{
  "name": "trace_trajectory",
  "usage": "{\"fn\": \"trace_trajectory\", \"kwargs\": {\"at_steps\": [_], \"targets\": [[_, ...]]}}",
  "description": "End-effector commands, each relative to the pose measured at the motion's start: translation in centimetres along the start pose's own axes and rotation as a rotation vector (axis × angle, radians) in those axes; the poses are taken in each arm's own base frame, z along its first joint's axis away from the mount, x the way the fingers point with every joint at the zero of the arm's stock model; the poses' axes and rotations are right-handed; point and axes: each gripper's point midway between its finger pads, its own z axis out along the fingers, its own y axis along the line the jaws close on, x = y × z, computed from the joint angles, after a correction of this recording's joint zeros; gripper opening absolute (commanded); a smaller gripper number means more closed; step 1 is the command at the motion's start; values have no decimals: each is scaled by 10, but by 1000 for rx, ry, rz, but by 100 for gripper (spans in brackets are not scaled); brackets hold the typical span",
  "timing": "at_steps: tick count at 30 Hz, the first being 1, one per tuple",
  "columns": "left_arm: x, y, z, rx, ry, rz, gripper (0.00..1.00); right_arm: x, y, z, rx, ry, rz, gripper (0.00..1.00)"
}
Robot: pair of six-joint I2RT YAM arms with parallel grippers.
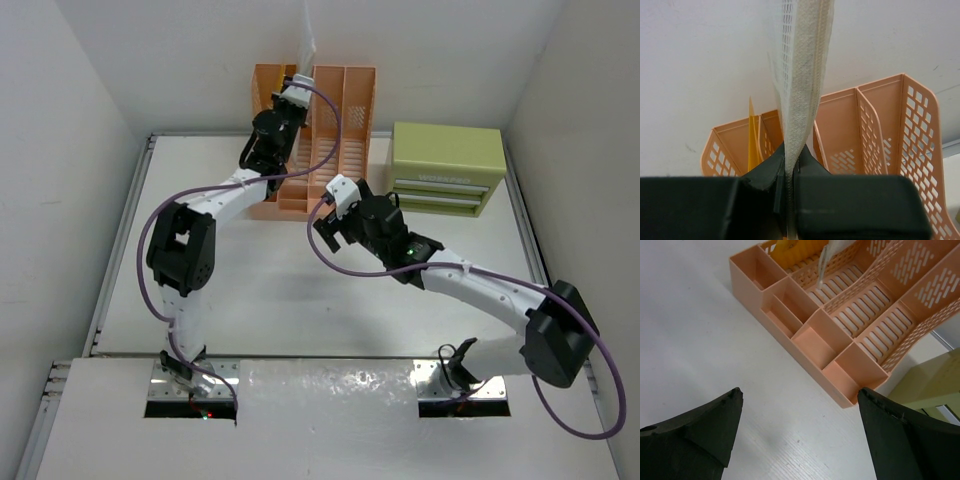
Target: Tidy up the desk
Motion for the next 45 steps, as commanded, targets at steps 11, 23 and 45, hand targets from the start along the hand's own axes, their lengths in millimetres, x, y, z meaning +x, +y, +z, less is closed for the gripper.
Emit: {"fn": "trace_trajectory", "kwargs": {"at_steps": [11,23,45], "targets": [[65,-6,-19,41,173,20,0,-31,-10,-19,21,-118,8,95],[72,-10,-28,60,192,20,0,-32,-12,-24,25,-127,7,96],[75,-8,-13,43,244,-7,51,-24,-8,-21,15,-102,16,94]]}}
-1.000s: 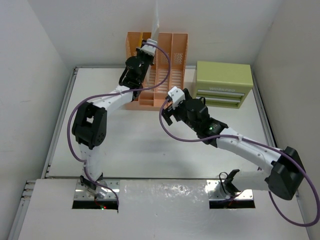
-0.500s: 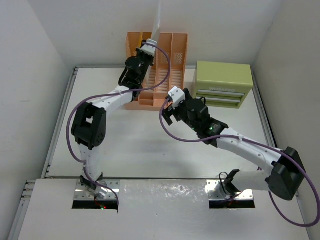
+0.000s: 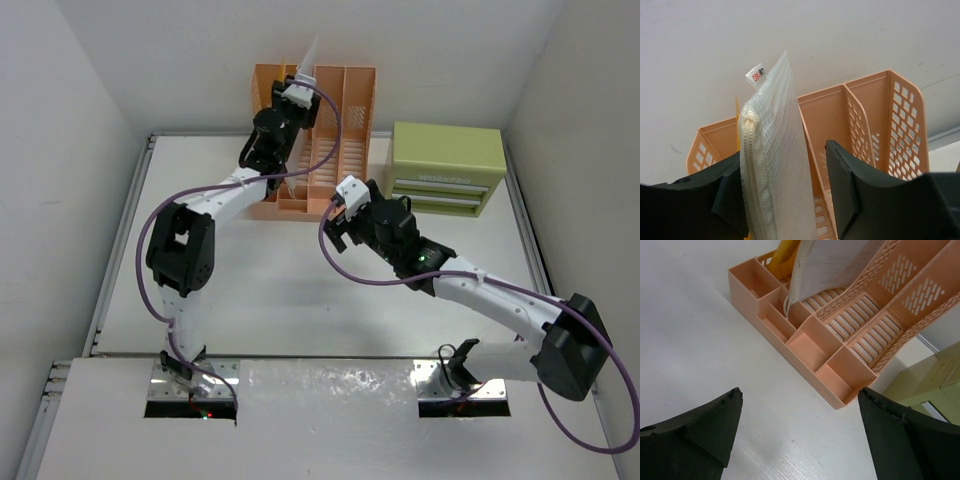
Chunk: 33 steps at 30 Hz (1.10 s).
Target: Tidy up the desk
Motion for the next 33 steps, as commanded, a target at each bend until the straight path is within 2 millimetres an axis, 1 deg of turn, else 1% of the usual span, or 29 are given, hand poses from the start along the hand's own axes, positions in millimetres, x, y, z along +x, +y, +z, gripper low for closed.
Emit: {"fn": "trace_trajectory", "kwargs": {"at_steps": [1,2,3,4,5,6,7,8,9,11,14,15,16,17,18,19,20,21,23,24,25,26,27,28,29,30,31,32,33], "targets": [[70,4,-9,-10,230,4,54,-9,-1,1,7,-25,35,91],[66,5,-8,-12,232,-2,59,-16,-6,4,23,-23,47,86],[59,7,-9,-11,242,-14,62,-9,-3,13,12,13,52,80],[46,10,-6,-16,226,-23,64,-3,-2,17,1,48,72,73],[39,11,-5,-9,226,-30,70,-11,2,23,-27,35,84,71],[24,15,-6,-11,222,-42,73,-10,5,31,-41,31,95,70],[16,15,-6,-5,217,-47,81,-10,6,34,-46,17,119,70],[10,17,-7,-5,216,-52,84,-13,8,37,-64,-7,143,70],[-5,21,-9,-6,206,-58,87,-24,8,41,-66,-60,157,70],[-18,26,-10,-5,206,-64,93,-31,7,46,-71,-99,184,71],[-55,43,-15,-15,196,-98,95,-50,0,62,-59,-149,197,71],[-60,53,-15,-27,195,-106,95,-44,0,74,-54,-130,197,71],[-66,59,-17,-31,195,-116,96,-62,-5,81,-46,-159,199,71],[-72,64,-24,-30,213,-133,96,-64,-6,89,-42,-157,197,71],[-77,79,-25,-46,207,-141,96,-67,-7,96,-38,-158,195,72],[-82,83,-28,-34,202,-152,96,-70,-7,111,-32,-159,196,73],[-90,89,-33,-34,199,-161,96,-70,-9,119,-21,-160,200,73],[-92,97,-38,-27,204,-162,96,-71,-12,133,2,-166,214,73],[-94,100,-42,-5,210,-141,97,-72,-16,148,27,-179,225,73],[-95,99,-45,10,216,-130,97,-84,-24,154,62,-203,245,73],[-93,97,-48,21,233,-123,97,-70,-23,170,77,-176,247,73],[-95,99,-52,22,237,-110,97,-70,-24,177,92,-180,252,74],[-95,100,-55,22,245,-107,98,-85,-31,184,113,-213,252,74],[-94,103,-57,20,256,-102,98,-84,-31,191,124,-214,251,74],[-92,103,-61,29,274,-105,98,-69,-27,206,121,-187,244,74],[-89,107,-64,35,283,-108,98,-84,-30,212,122,-217,236,74],[-85,112,-69,30,301,-117,98,-73,-22,224,98,-198,227,74],[-82,115,-71,27,306,-126,98,-71,-20,228,93,-189,223,74],[-77,123,-73,23,313,-129,98,-79,-21,231,94,-208,220,74]]}}
